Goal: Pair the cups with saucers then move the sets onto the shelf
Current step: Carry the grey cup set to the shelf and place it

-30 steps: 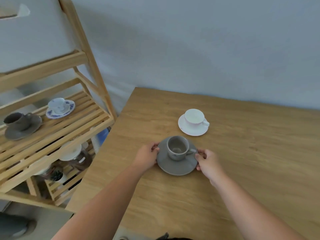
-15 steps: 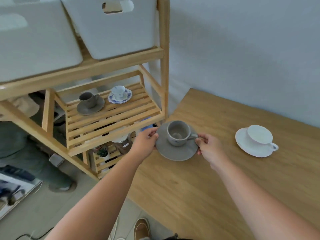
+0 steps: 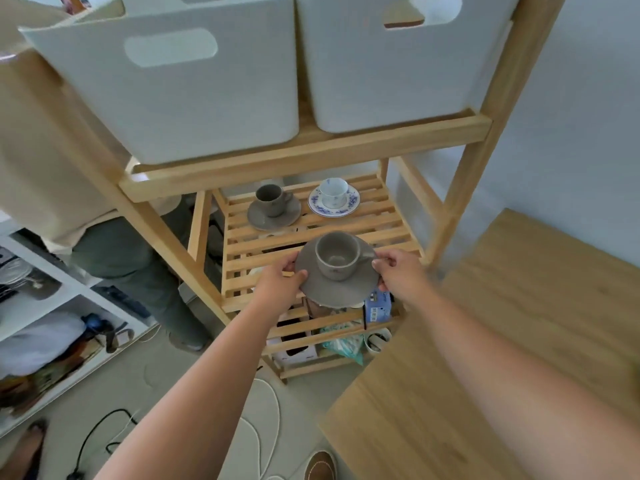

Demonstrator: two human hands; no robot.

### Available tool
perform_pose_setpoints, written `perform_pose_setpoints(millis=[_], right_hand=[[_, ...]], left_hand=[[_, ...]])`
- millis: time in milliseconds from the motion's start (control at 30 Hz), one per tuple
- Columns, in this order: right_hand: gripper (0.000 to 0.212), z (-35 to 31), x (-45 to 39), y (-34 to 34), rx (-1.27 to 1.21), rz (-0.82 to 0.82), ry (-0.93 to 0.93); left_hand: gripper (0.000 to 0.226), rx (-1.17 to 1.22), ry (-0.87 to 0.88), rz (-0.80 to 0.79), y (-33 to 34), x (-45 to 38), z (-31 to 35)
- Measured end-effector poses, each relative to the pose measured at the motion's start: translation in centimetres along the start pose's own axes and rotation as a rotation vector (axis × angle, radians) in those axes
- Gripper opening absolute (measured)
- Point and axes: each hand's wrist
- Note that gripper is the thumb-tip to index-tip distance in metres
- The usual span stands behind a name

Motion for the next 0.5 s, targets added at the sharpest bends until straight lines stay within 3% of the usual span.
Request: perform_pose_setpoints(millis=[167,500], right_hand=[[0.021,-1.3,-4.0,5.1,-0.024,-0.095,0.075],[0.017,-1.7,-10.1,11.1,0.105,-0.195,0.163]], left_hand=[[0.05,0.007,-0.082,0.117,-2.5,-3.3,-2.9],[0.048,0.077,-0.203,0.207,-4.0,-7.9,-6.2]])
Point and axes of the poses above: each hand's wrist, its own x-axis away from the middle knuckle, its own y-axis out of the palm, z = x × y, and after that the axes turned 6 degrees about -x, right-handed
